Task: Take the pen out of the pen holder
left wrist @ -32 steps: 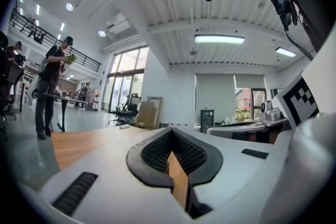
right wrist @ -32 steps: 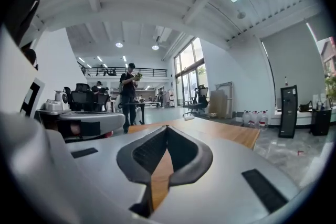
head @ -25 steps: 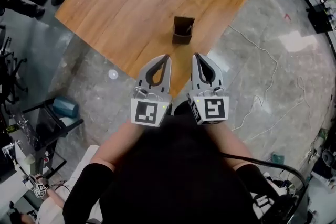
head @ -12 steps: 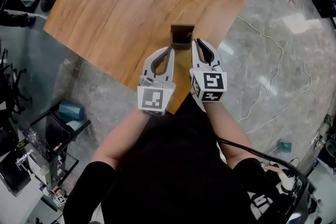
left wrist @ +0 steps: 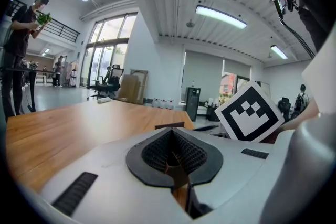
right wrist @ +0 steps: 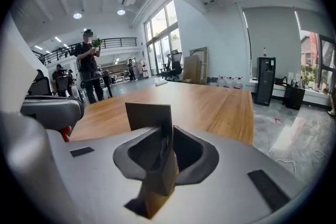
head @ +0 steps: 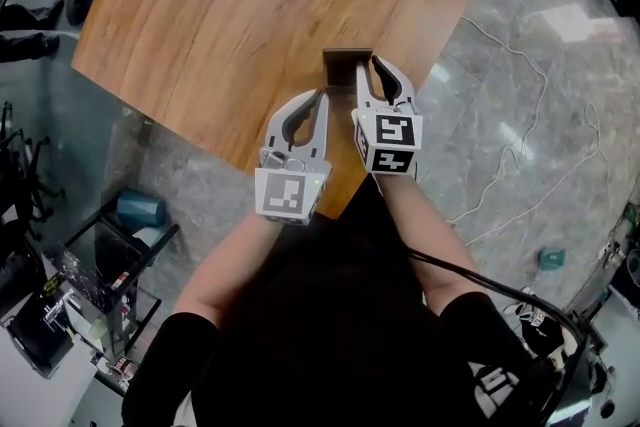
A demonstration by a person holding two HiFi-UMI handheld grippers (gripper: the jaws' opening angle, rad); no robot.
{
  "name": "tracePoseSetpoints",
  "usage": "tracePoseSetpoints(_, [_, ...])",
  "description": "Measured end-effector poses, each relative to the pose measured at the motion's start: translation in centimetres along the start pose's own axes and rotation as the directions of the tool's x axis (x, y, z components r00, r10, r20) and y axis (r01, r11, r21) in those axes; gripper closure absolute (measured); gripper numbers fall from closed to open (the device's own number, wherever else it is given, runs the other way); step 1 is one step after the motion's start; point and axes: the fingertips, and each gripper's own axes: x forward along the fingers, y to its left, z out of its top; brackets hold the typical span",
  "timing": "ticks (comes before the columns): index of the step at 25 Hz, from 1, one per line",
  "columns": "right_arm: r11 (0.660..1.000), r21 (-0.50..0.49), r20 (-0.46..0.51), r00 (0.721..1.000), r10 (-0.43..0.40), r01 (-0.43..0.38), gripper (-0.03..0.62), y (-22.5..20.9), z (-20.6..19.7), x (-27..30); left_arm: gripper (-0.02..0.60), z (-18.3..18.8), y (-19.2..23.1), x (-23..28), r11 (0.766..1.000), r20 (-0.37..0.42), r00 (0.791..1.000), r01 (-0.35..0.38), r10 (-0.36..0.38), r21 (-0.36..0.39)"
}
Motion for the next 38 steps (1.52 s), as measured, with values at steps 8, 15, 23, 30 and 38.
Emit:
tracePoseSetpoints(8, [0.999,0.028,0.049,0.998,-0.031,0.03,0.549,0.1,-0.2,-0.9,0.575,-1.0,0.0,-0.2,1.0,-0.02,1.0,0.022,-0.022,-0.016])
tracePoseSetpoints(15, [0.999,0.019,0.027,0.999,-0.043,0.043,0.549,-0.2,-0.7,-1.4,0.575,-0.6,0.7,-0.5,1.0,-0.005,1.0,0.008,-0.008,-0.012])
tracePoseSetpoints(23, [0.998,0.026,0.018,0.998,-0.059,0.058,0.549,-0.7,-1.2,-2.1,0.575,-1.0,0.5,-1.2,1.0,-0.014,1.0,0.007,-0.007,-0.011])
tracePoseSetpoints(30, [0.998,0.02,0.043,0.997,-0.064,0.063,0.549,-0.9,-1.4,-2.9,0.575,-1.2,-0.3,-1.5,1.0,-0.016,1.0,0.015,-0.016,-0.01])
tracePoseSetpoints(38, [0.997,-0.04,0.1,0.993,-0.057,0.062,0.553,0.0,-0.2,-4.1,0.575,-1.5,-1.1,-1.7,1.0,-0.023,0.999,0.024,-0.025,-0.005])
